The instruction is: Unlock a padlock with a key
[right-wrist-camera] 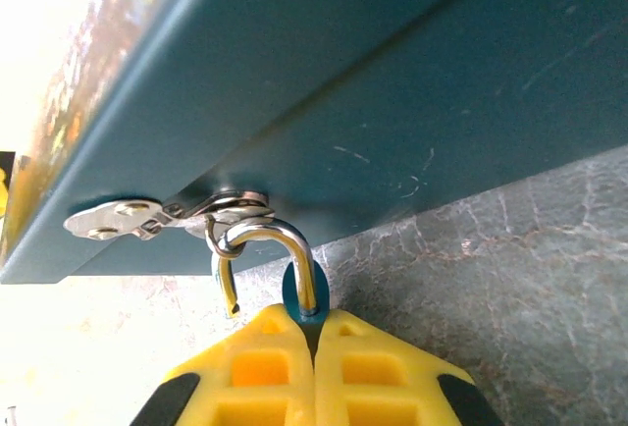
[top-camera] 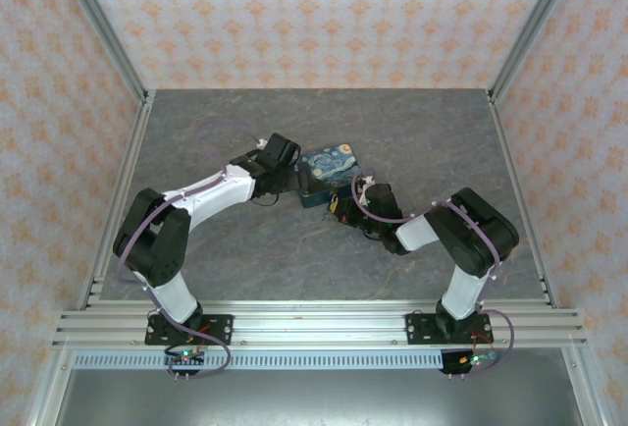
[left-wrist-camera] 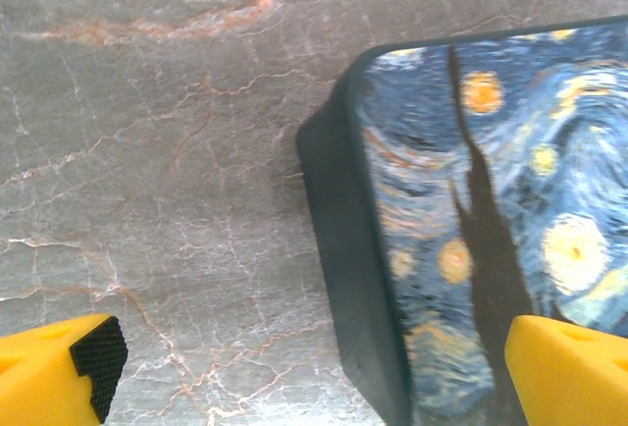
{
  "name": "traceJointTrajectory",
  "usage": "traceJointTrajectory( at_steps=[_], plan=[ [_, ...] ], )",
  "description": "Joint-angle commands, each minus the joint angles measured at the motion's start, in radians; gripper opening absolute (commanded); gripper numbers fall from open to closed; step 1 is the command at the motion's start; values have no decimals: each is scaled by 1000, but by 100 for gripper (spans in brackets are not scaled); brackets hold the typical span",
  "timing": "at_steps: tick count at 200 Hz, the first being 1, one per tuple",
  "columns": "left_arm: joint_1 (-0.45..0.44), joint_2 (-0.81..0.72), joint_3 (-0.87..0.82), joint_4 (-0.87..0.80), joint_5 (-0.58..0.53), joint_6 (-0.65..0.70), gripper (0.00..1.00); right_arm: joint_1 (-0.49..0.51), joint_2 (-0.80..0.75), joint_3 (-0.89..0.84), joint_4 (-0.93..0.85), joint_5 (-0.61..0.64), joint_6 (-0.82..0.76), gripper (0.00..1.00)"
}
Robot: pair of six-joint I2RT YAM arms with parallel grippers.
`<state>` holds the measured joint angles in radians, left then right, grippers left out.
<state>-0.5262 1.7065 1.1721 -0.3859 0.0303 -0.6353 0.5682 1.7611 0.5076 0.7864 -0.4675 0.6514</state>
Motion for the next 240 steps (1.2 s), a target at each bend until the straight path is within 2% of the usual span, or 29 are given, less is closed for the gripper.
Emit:
traceJointTrajectory(
  at_steps=[1,88,135,240],
  plan=[
    [-30,23,51,-56,-110,47,100,-9,-21,-18,-19,31,27,0],
    [-78,86,55,-101,-225,49,100,-10,-19,-14,-28,45,73,0],
    [-84,91,35,-94,-225,39,100,-11,-17,-29,2,71,141,0],
    [-93,88,-11,-64,-208,23,100,-11,47,-57,201,111,391,0]
  ],
)
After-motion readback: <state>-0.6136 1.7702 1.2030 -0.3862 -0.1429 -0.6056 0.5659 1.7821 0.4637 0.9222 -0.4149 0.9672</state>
